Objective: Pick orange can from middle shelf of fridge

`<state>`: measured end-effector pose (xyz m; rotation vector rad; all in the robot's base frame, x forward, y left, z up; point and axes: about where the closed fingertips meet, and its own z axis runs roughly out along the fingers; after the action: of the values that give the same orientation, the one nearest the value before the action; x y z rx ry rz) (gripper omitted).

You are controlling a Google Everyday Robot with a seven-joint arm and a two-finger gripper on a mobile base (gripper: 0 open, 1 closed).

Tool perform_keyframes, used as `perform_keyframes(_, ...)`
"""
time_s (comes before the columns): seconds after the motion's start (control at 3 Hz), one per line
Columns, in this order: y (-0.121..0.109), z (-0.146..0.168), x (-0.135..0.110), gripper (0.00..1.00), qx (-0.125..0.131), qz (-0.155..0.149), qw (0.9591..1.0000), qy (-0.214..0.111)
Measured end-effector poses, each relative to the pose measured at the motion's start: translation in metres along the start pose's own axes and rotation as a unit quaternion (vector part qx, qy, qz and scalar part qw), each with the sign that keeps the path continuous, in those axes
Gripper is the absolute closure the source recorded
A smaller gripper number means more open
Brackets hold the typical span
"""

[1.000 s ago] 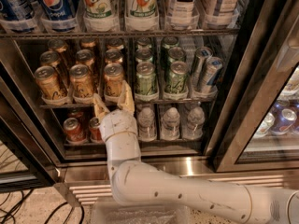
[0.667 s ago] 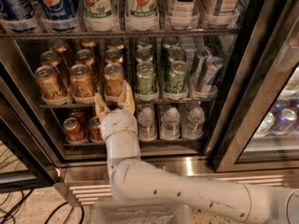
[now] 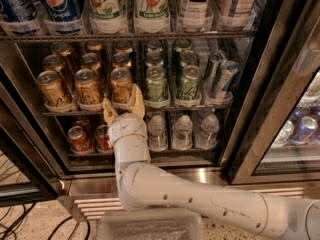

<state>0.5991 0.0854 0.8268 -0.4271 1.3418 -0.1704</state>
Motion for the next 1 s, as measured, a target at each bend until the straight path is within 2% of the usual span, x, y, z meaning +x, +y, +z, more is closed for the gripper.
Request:
perform_keyframes(0.33, 0.0010, 0.0089, -0.0009, 0.43, 0.000, -0.004, 1.0000, 0.001)
perform_keyframes(1.0, -0.0021, 0.0173, 0.0050, 0.45, 0.019, 0.010, 0.9997, 0.008)
